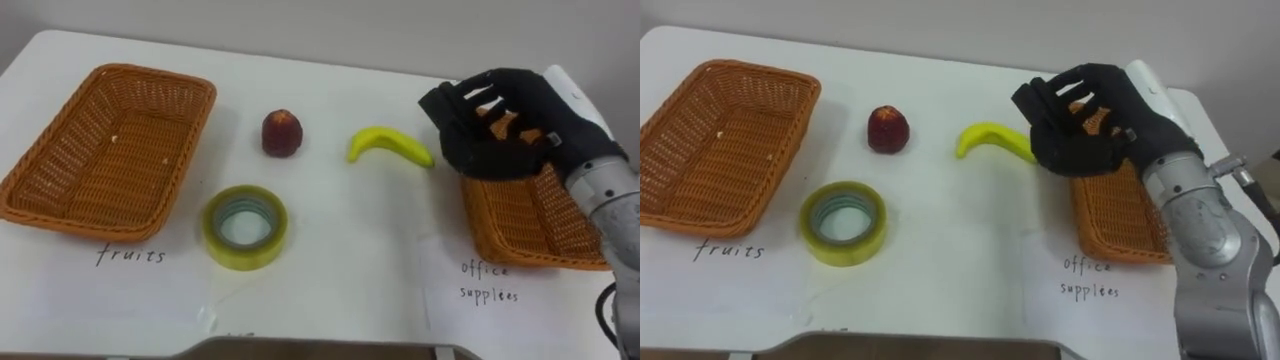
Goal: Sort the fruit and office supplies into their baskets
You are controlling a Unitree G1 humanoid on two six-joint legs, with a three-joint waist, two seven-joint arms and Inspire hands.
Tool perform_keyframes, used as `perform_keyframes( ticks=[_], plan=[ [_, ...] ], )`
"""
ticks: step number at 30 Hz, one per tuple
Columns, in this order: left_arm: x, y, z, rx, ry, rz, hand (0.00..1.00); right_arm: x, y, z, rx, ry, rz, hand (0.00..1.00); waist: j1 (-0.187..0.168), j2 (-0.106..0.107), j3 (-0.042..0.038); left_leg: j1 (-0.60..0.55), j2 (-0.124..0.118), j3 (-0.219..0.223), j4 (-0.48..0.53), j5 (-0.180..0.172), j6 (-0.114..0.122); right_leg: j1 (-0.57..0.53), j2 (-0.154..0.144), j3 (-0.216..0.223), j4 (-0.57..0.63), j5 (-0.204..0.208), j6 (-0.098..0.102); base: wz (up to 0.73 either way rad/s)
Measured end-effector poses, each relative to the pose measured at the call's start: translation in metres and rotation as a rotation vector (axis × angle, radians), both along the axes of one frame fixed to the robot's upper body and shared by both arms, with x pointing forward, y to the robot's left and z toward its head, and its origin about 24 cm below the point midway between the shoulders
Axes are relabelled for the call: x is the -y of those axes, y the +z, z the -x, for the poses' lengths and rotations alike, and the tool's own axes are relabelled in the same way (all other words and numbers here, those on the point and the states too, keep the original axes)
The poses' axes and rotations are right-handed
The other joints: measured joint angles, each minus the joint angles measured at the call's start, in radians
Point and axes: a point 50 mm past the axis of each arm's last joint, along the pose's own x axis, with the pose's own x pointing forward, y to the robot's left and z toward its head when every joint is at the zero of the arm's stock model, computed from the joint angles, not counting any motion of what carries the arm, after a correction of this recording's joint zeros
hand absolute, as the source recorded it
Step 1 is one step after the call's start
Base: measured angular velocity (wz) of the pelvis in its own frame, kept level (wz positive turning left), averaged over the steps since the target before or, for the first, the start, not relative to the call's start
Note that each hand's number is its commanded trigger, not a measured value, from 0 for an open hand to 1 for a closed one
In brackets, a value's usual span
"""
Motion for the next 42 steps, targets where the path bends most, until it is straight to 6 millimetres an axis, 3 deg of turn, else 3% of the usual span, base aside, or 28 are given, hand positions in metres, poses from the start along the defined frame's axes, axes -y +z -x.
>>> perform_keyframes(
  ticks=[11, 16, 32, 36, 42],
  plan=[
    [0.003, -0.001, 0.008, -0.016, 0.012, -0.007, 0.00, 0.017, -0.007, -0.001, 0.033, -0.112, -0.047, 1.00, -0.032, 0.004, 0.0026, 0.001, 0.000, 0.006, 0.002, 0.000, 0.000, 0.001, -0.002, 0.002, -0.002, 0.000, 0.000, 0.00],
    [0.002, -0.001, 0.011, -0.021, 0.013, -0.011, 0.00, 0.026, -0.007, -0.001, 0.044, -0.146, -0.040, 1.00, -0.045, 0.011, 0.0077, 0.003, 0.000, 0.008, 0.002, 0.000, 0.000, 0.000, 0.000, 0.004, -0.002, 0.000, 0.000, 0.00],
    [-0.002, 0.002, 0.006, 0.000, 0.007, -0.042, 0.00, 0.043, -0.032, -0.002, -0.063, -0.208, -0.066, 1.00, -0.082, 0.015, 0.0031, 0.006, 0.003, 0.007, 0.009, 0.000, 0.000, -0.001, 0.000, 0.005, 0.002, 0.000, 0.000, 0.00],
    [-0.003, 0.003, 0.004, 0.014, 0.006, -0.053, 0.00, 0.045, -0.039, 0.002, -0.090, -0.220, -0.065, 1.00, -0.078, 0.023, -0.0025, 0.008, 0.002, 0.007, 0.008, 0.000, 0.000, 0.001, 0.000, 0.004, 0.002, 0.000, 0.000, 0.00],
    [-0.004, 0.005, 0.002, 0.027, 0.008, -0.074, 0.00, 0.050, -0.053, 0.008, -0.146, -0.243, -0.073, 1.00, -0.068, 0.024, -0.0022, 0.008, 0.003, 0.009, 0.009, 0.000, 0.000, 0.002, -0.003, 0.004, 0.002, 0.000, 0.000, 0.00]
  ],
)
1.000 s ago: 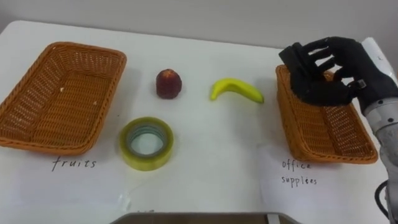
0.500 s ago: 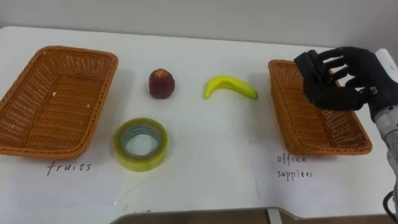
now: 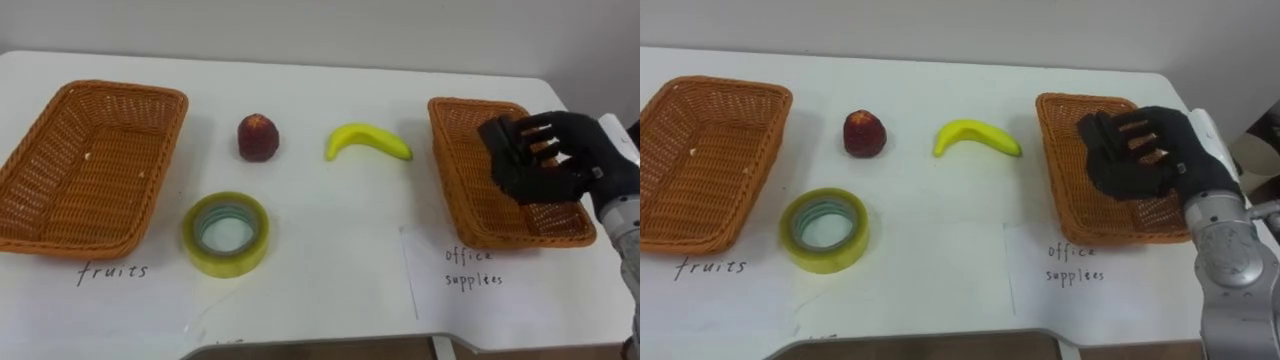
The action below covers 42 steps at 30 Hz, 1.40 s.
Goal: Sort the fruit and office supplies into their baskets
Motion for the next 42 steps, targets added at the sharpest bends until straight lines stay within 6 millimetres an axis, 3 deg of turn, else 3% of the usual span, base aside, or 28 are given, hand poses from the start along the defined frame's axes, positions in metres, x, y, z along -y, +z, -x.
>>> perform_keyframes(
  ticks=[13, 16, 19, 20, 21, 42],
  plan=[
    [0.001, 0.001, -0.005, 0.016, 0.000, -0.017, 0.00, 0.001, -0.011, 0.001, -0.048, -0.010, -0.010, 1.00, 0.005, -0.004, 0.0017, -0.002, -0.001, 0.004, -0.010, 0.000, 0.000, -0.003, 0.001, 0.000, -0.002, 0.000, 0.000, 0.00],
    [0.001, 0.001, -0.007, 0.022, -0.001, -0.032, 0.00, 0.001, -0.013, 0.003, -0.056, -0.012, -0.012, 0.89, 0.007, -0.006, 0.0026, -0.002, 0.001, 0.015, -0.011, 0.000, 0.000, -0.005, 0.000, 0.001, -0.003, 0.000, 0.000, -0.06],
    [0.001, 0.002, -0.007, 0.024, 0.000, -0.034, 0.00, 0.002, -0.013, 0.003, -0.058, -0.013, -0.010, 0.59, 0.007, -0.008, 0.0019, -0.001, 0.001, 0.020, -0.010, 0.000, 0.000, -0.009, -0.001, 0.002, -0.003, 0.000, 0.000, -0.04],
    [0.001, 0.002, -0.007, 0.025, 0.000, -0.034, 0.00, 0.002, -0.013, 0.003, -0.058, -0.013, -0.009, 0.35, 0.007, -0.009, 0.0012, -0.002, 0.001, 0.021, -0.010, 0.000, 0.000, -0.011, -0.001, 0.002, -0.003, 0.000, 0.000, -0.04],
    [0.001, 0.002, -0.008, 0.025, 0.000, -0.034, 0.00, 0.001, -0.013, 0.004, -0.058, -0.013, -0.010, 0.00, 0.007, -0.010, 0.0004, -0.002, 0.001, 0.022, -0.010, 0.000, 0.000, -0.012, -0.001, 0.002, -0.003, 0.000, 0.000, -0.04],
    [0.001, 0.002, -0.007, 0.025, 0.001, -0.036, 0.00, 0.004, -0.020, 0.010, -0.070, -0.038, -0.005, 0.00, 0.032, -0.024, 0.0022, 0.000, 0.001, 0.035, -0.009, 0.000, 0.000, -0.016, -0.001, 0.017, -0.002, 0.000, 0.000, -0.01]
  ],
)
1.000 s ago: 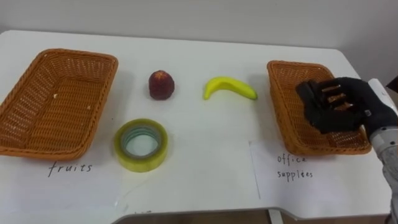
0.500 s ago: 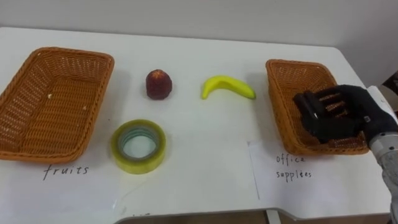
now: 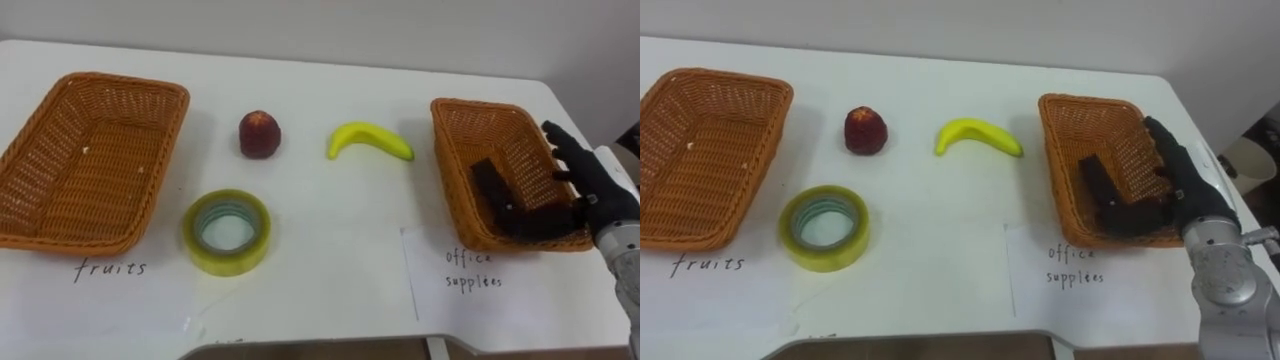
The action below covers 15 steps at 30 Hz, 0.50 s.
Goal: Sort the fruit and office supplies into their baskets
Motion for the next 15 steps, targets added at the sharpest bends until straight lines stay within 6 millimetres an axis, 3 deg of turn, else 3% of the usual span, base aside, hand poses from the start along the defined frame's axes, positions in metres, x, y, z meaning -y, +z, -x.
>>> perform_keyframes(
  ticks=[15],
  plan=[
    [0.0000, 0.0001, -0.0007, 0.002, 0.000, 0.000, 0.00, 0.0003, 0.0003, 0.0000, 0.006, -0.006, 0.002, 0.00, 0.001, 0.003, 0.0022, 0.001, 0.000, 0.004, 0.000, 0.000, 0.000, 0.000, 0.001, 0.006, 0.000, 0.000, 0.000, 0.00]
  ],
)
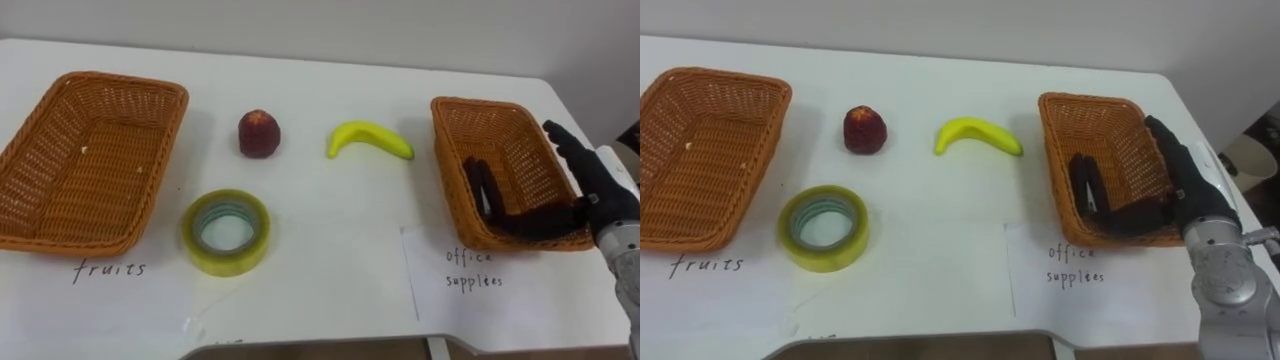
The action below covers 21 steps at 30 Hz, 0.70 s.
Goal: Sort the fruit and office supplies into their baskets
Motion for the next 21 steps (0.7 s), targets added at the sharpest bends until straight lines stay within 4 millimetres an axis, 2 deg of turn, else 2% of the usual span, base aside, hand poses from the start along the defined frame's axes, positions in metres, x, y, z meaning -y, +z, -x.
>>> perform_keyframes(
  ticks=[11, 15, 21],
  plan=[
    [0.001, -0.001, 0.000, -0.007, 0.001, 0.006, 0.00, -0.001, 0.002, -0.001, 0.018, 0.007, 0.000, 0.00, 0.007, 0.003, 0.0017, 0.003, 0.000, 0.001, 0.000, 0.000, 0.000, 0.006, 0.002, -0.003, 0.001, 0.000, 0.000, 0.00],
    [0.002, -0.002, -0.001, 0.005, 0.009, 0.017, 0.00, -0.001, 0.008, -0.003, 0.072, -0.013, 0.024, 0.00, 0.014, 0.007, 0.0047, 0.001, 0.000, -0.002, -0.001, 0.000, 0.000, 0.006, 0.004, -0.013, 0.001, 0.000, 0.000, 0.03],
    [0.005, -0.002, -0.002, 0.011, -0.001, 0.022, 0.00, -0.003, 0.018, -0.005, 0.147, -0.024, 0.045, 0.00, 0.025, 0.009, 0.0049, 0.001, 0.001, -0.003, -0.004, 0.000, 0.000, 0.007, 0.006, -0.020, 0.000, 0.000, 0.000, 0.02]
  ],
)
